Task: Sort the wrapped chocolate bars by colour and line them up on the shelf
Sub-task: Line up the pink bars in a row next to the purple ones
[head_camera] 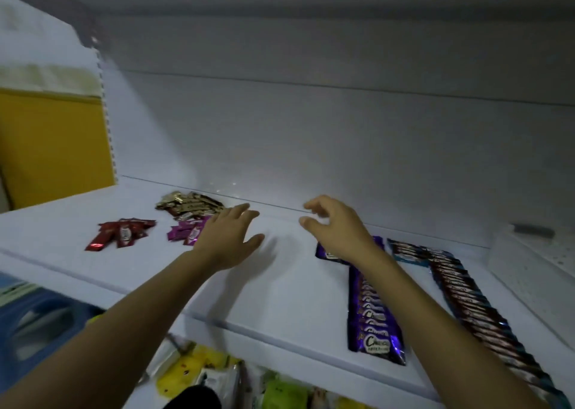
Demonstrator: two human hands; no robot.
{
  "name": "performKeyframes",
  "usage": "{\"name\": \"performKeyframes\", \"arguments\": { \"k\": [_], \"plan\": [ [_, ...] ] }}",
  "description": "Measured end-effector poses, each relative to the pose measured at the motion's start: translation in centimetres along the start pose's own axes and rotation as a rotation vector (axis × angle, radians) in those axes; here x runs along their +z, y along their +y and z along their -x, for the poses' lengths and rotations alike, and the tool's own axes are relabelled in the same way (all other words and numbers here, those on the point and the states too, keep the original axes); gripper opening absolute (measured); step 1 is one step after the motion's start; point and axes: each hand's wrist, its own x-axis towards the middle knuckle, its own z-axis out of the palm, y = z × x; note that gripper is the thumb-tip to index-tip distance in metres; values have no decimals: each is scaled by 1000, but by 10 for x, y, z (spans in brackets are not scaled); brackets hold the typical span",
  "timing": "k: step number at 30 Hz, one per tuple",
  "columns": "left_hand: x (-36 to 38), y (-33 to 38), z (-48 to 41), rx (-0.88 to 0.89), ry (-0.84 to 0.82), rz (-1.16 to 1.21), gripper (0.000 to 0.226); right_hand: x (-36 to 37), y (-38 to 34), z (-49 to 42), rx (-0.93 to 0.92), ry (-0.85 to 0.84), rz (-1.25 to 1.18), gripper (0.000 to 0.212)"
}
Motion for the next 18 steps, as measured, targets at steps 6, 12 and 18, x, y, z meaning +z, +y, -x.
{"name": "performKeyframes", "arguments": {
  "k": [6,12,18],
  "plan": [
    [-10,-37,47,-100,-3,40,56,115,-38,-6,189,-151,-189,32],
    [8,-67,64,-193,138,235,60,186,-56,-57,232,-75,-18,35],
    [16,-112,42,-127,24,131,85,228,-50,-97,31,-251,316,53]
  ]
}}
